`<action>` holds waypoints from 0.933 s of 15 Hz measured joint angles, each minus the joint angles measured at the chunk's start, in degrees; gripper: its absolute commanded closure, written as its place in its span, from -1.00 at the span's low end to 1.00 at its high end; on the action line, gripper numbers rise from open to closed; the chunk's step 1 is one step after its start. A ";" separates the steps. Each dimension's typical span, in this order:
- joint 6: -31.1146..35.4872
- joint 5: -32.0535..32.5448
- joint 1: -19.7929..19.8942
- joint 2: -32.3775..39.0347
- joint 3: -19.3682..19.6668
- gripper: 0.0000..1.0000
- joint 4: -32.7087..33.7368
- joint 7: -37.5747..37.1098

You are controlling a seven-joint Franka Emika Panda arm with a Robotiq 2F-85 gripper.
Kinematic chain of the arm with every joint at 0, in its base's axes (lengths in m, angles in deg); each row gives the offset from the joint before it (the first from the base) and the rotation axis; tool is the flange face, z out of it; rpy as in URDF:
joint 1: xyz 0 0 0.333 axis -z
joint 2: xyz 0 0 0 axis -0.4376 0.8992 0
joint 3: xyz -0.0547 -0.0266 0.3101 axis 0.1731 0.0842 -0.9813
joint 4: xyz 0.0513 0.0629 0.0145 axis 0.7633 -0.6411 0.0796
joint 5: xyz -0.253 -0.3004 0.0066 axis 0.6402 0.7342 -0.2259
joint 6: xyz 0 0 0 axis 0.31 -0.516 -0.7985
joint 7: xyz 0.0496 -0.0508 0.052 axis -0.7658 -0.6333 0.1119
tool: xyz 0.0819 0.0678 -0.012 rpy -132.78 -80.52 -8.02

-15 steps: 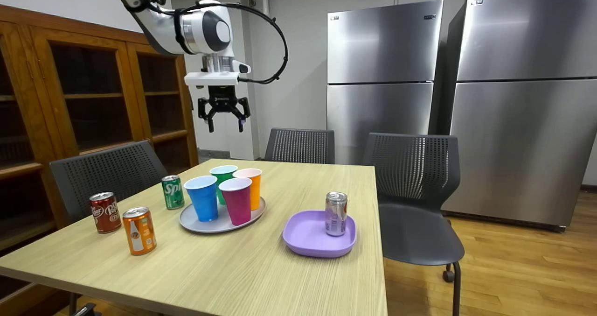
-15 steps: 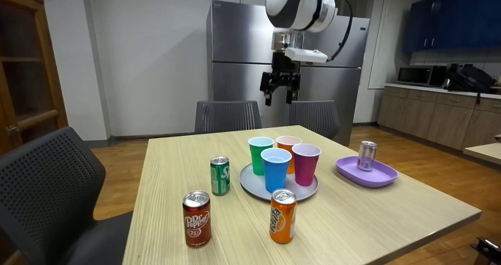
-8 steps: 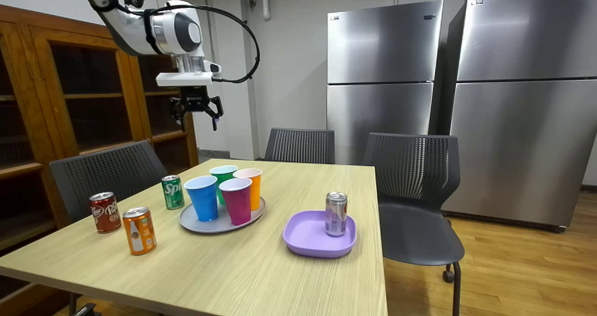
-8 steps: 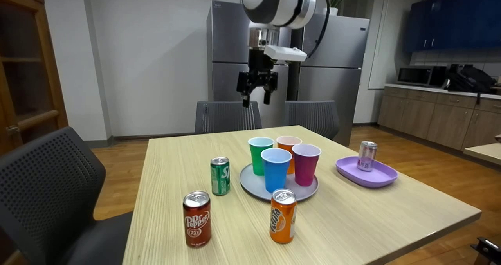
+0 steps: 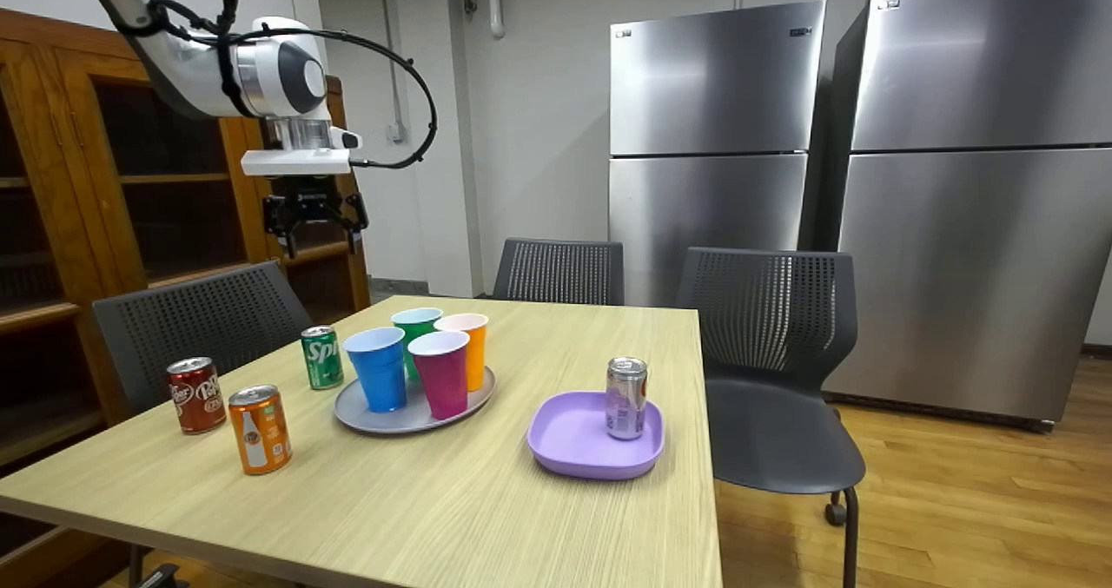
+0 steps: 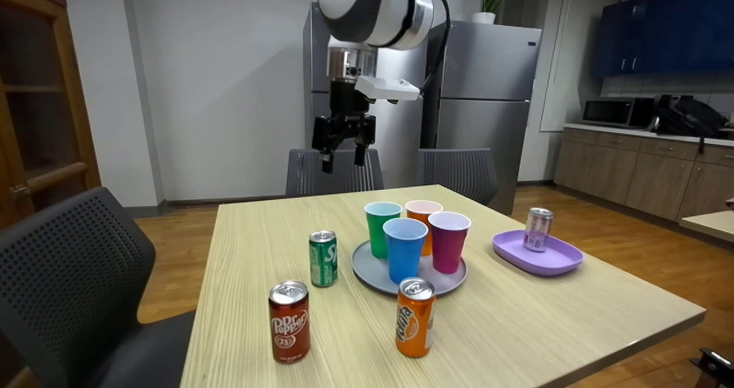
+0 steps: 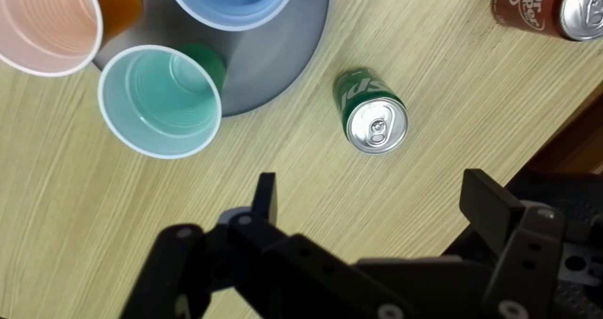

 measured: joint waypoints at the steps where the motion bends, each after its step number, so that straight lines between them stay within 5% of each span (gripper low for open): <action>1: 0.39 0.00 -0.35 0.68 -0.15 -1.00 0.12 0.00; 14: 2.26 1.70 -2.70 12.73 -0.26 -1.00 7.34 0.00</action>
